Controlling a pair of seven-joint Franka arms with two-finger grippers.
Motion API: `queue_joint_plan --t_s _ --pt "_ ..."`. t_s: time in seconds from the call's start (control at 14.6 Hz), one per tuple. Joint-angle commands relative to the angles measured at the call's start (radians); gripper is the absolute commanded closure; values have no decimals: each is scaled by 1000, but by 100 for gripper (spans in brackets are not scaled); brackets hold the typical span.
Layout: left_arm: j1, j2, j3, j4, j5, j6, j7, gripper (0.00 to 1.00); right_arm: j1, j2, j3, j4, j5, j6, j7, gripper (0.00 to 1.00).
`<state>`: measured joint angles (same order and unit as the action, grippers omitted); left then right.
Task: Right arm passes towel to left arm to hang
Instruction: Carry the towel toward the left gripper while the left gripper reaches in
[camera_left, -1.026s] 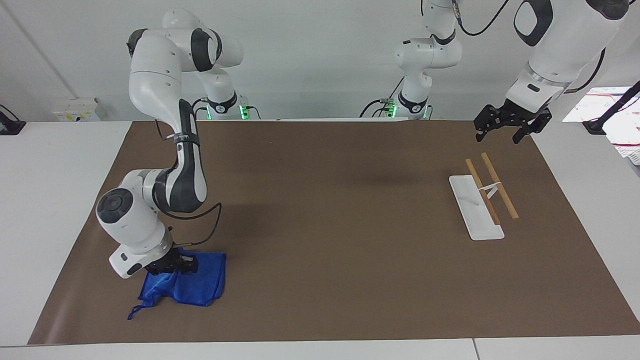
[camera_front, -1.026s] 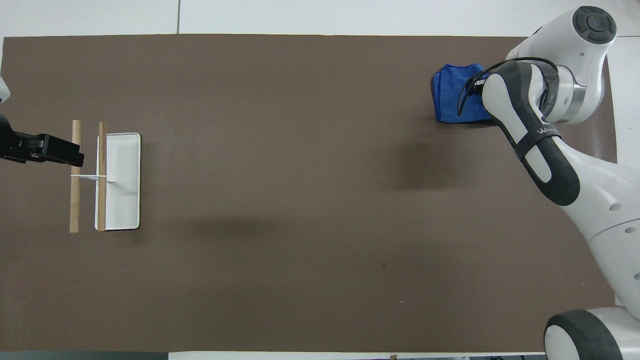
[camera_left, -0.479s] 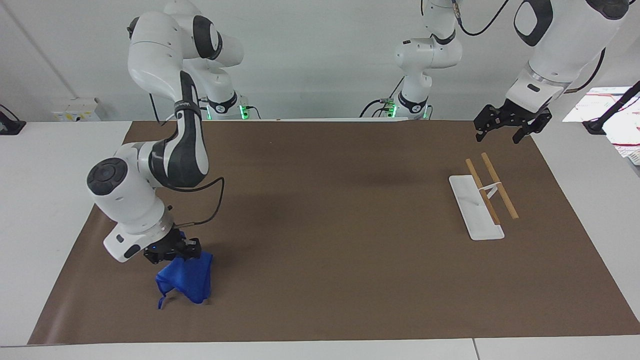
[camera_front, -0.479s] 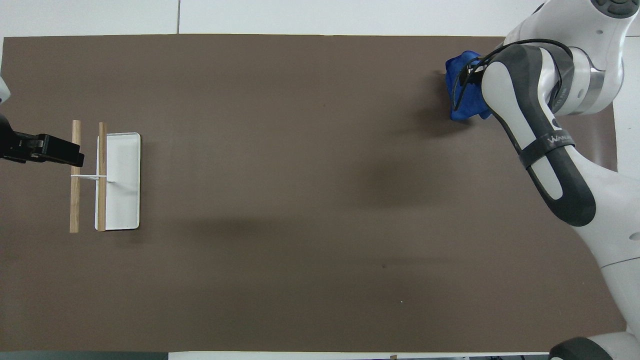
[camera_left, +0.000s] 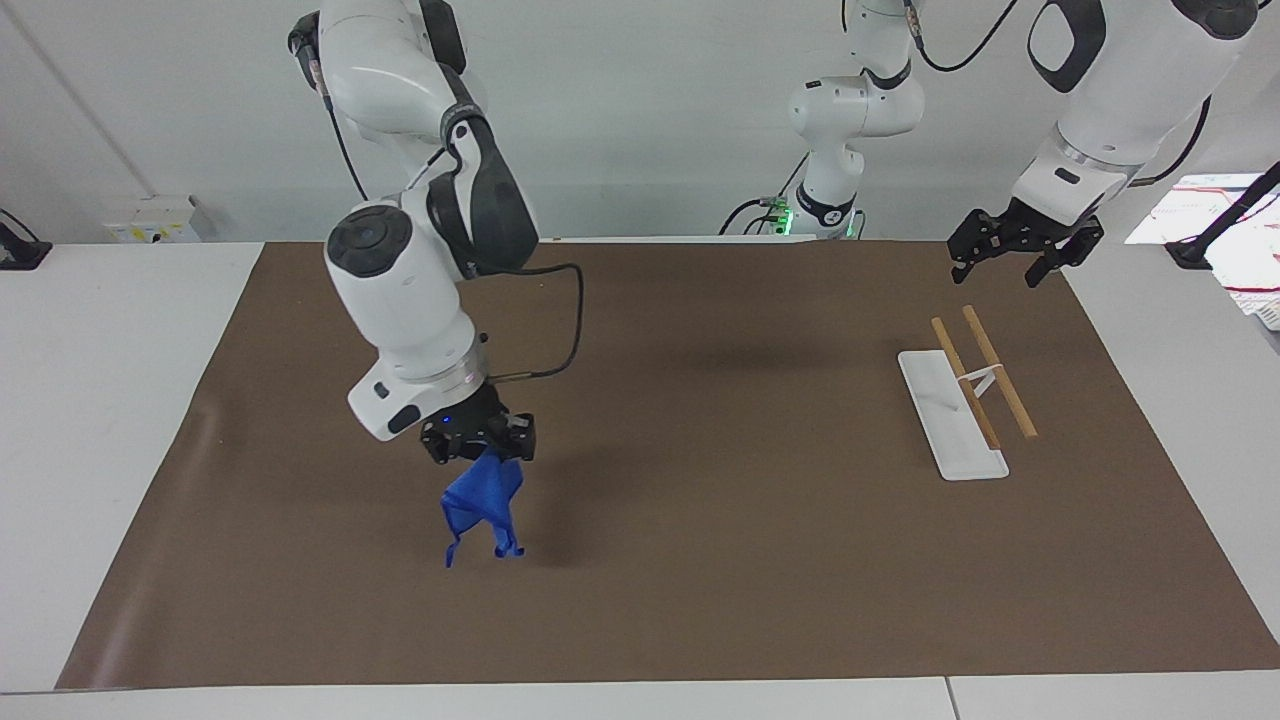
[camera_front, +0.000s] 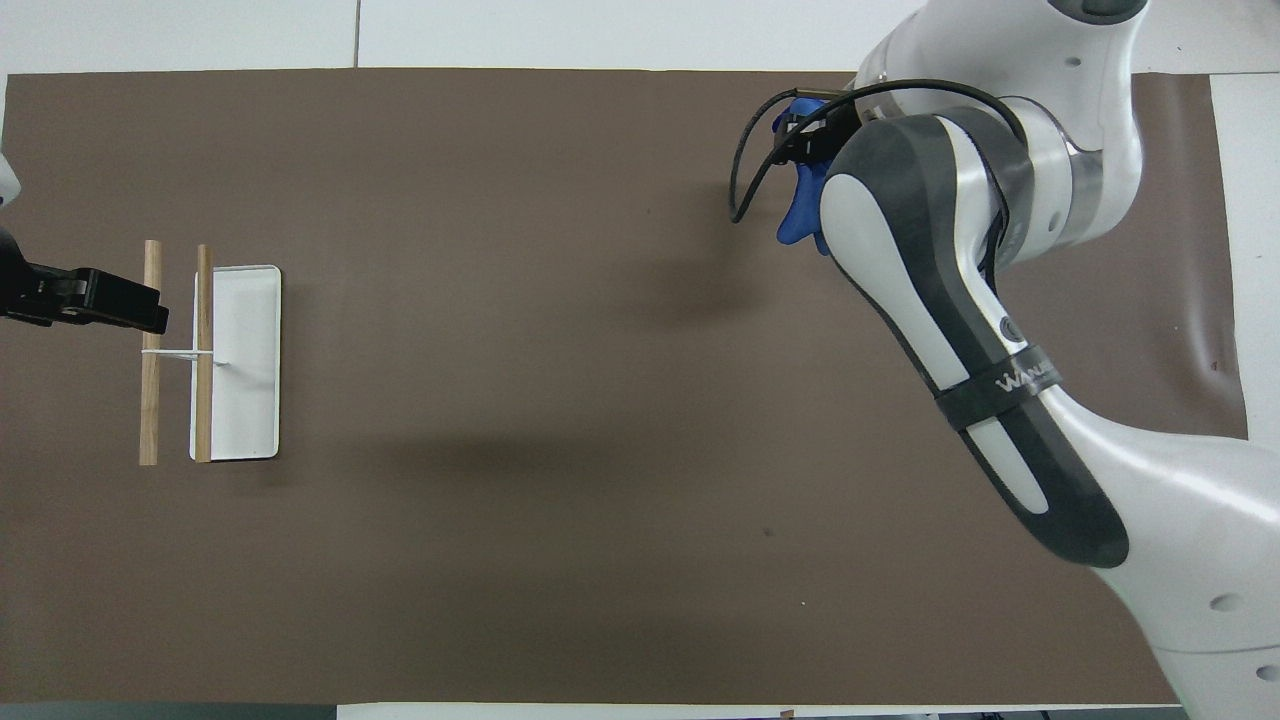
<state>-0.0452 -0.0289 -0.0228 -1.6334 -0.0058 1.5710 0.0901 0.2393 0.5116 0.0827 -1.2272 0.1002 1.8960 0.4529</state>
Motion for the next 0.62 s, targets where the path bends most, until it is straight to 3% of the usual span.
queue_joint_plan --t_s 0.0,0.27,0.55 --pt "1 -20 4 -17 -10 -3 2 0 -15 -19 90 0 47 14 227 100" --pt "-12 -20 1 -17 -10 -2 0 0 -14 -19 231 3 53 141 556 100" --pt "-10 -22 3 -19 -10 -6 -9 0 81 -18 253 3 56 285 792 100"
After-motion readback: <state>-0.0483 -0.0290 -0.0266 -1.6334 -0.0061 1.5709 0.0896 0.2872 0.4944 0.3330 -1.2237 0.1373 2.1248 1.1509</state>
